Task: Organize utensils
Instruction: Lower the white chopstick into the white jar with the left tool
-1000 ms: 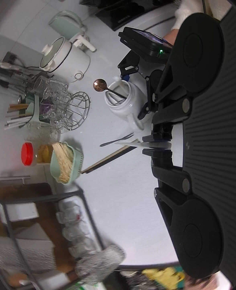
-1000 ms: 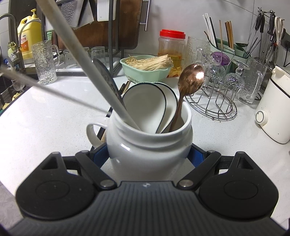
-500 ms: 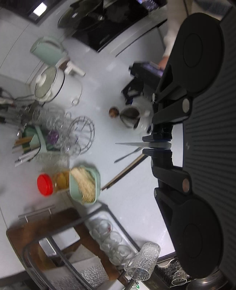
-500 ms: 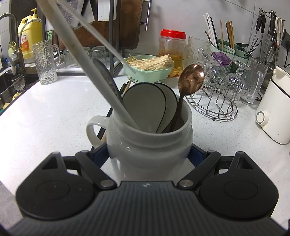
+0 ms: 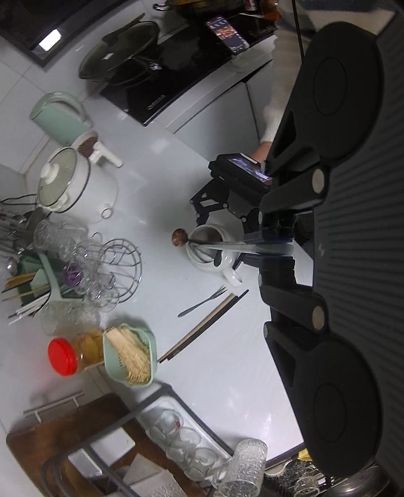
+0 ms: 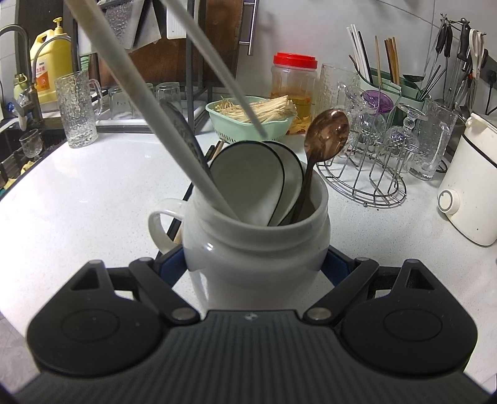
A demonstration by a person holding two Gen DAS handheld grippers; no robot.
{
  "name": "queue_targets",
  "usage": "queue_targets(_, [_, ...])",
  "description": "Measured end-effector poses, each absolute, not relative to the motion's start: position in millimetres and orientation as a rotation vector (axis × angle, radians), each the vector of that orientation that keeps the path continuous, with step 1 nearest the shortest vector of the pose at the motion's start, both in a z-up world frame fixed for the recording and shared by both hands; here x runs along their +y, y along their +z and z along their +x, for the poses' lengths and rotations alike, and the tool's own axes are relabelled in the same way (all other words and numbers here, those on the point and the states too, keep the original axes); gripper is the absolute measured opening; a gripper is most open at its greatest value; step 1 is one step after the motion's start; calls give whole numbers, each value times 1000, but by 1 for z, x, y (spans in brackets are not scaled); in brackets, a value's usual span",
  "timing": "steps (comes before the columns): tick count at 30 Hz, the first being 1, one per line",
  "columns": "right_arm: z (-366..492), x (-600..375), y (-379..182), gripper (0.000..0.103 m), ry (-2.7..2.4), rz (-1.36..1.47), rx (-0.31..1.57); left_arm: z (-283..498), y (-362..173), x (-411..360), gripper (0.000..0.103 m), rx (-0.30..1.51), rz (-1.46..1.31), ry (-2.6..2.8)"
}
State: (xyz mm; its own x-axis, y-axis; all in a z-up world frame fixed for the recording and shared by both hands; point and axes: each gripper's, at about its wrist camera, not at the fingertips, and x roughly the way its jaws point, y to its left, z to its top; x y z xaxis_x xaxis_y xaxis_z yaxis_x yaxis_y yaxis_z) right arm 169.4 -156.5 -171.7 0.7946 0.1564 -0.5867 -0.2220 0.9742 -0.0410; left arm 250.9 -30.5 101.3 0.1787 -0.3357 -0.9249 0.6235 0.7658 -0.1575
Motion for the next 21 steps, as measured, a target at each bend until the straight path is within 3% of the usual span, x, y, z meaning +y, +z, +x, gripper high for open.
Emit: queue_targets(21, [168, -155, -172, 91, 193, -118, 609, 291, -7, -100, 8, 1276, 489, -801])
